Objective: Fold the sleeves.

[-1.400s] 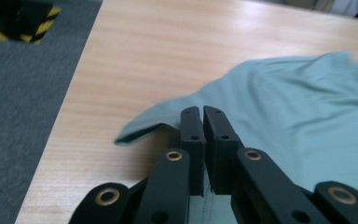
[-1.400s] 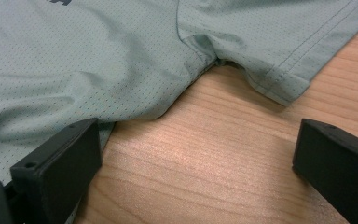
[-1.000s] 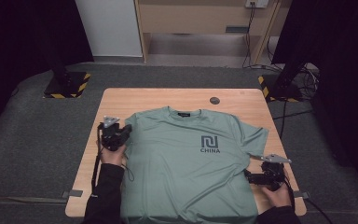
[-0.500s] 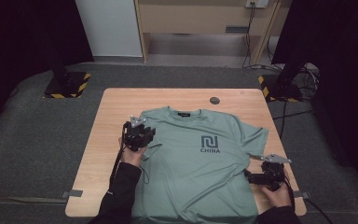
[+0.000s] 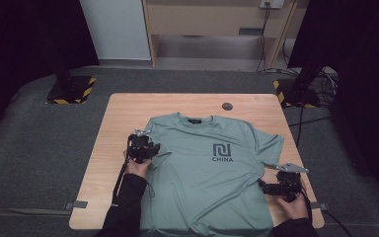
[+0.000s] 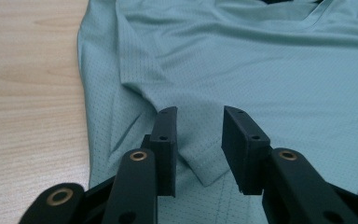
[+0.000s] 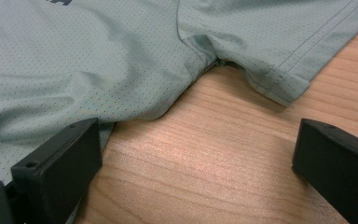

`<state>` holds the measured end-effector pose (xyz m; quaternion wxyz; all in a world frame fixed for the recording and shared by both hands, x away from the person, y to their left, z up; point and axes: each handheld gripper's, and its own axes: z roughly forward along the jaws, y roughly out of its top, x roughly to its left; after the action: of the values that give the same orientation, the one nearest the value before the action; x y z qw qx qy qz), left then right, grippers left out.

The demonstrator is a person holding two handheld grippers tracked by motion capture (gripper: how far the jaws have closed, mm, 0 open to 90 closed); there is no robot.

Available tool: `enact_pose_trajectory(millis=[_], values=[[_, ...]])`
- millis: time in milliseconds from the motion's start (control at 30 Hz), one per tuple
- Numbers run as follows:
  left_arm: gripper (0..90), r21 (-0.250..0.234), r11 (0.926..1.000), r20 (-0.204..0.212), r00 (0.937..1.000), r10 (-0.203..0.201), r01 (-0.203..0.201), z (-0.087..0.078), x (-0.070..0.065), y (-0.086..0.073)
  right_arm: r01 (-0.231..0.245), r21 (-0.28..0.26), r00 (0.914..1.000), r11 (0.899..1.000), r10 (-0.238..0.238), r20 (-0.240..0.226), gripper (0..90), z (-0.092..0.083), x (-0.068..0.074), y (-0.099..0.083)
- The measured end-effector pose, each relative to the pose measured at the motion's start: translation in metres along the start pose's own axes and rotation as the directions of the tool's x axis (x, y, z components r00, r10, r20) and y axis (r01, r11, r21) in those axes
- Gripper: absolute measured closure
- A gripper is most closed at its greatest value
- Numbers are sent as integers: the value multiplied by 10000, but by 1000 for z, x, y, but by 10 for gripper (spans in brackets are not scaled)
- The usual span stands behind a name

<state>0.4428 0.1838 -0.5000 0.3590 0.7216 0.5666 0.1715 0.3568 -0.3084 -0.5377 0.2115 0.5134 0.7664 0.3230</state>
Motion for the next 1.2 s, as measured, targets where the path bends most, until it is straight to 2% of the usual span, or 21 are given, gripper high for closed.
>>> enact_pose_trajectory(millis=[100,233,333,500,567,633,867,1067,1200], values=[[653,215,9998,79,9999,-64,62,3,1,-7,3,0,10000,10000,-3,1,14,0,0,0],[654,252,9996,174,9998,84,-88,0,-4,-13,2,0,10000,10000,-2,0,14,0,0,0],[651,301,9994,-44,9999,167,-166,0,-5,-14,0,-1,10000,10000,0,-1,14,0,0,0],[649,450,9989,-29,9999,117,-115,7,-2,-17,0,1,10000,10000,0,1,14,0,0,0],[648,422,9990,106,9998,152,-156,10,-3,-17,2,0,10000,10000,-2,0,14,0,0,0],[652,449,9987,53,9997,245,-247,12,-4,-17,-7,1,10000,10000,7,1,14,0,0,0],[773,327,9979,-99,9984,563,-560,16,-5,-18,8,-2,10000,10000,-8,5,15,0,0,0],[863,-179,9966,-131,9967,803,-805,11,-5,-16,2,0,10000,10000,-2,13,16,0,0,0],[883,-375,9955,-38,9962,870,-871,8,-5,-8,-1,-7,10000,10000,1,-1,17,0,0,0]])
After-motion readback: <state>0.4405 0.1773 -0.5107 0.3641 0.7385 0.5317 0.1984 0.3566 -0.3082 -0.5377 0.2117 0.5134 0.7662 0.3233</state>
